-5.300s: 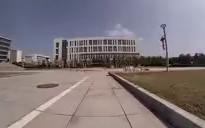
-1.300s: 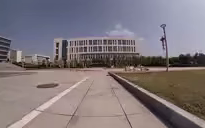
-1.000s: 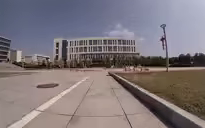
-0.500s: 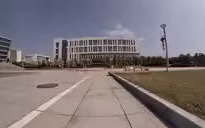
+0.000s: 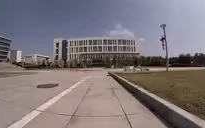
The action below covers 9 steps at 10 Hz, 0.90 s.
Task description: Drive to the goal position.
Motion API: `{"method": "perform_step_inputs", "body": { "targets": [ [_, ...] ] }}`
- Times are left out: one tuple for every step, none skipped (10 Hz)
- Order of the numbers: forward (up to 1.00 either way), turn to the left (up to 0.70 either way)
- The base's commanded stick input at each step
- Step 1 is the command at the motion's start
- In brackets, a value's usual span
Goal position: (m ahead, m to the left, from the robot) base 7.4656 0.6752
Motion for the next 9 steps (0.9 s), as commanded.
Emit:
{"method": "perform_step_inputs", "body": {
  "targets": [
    [0.04,0.0],
    [0.04,0.0],
    [0.04,0.0],
    [0.04,0.0],
    [0.04,0.0],
    [0.04,0.0],
    [0.04,0.0],
    [0.04,0.0],
    [0.04,0.0]
  ]
}}
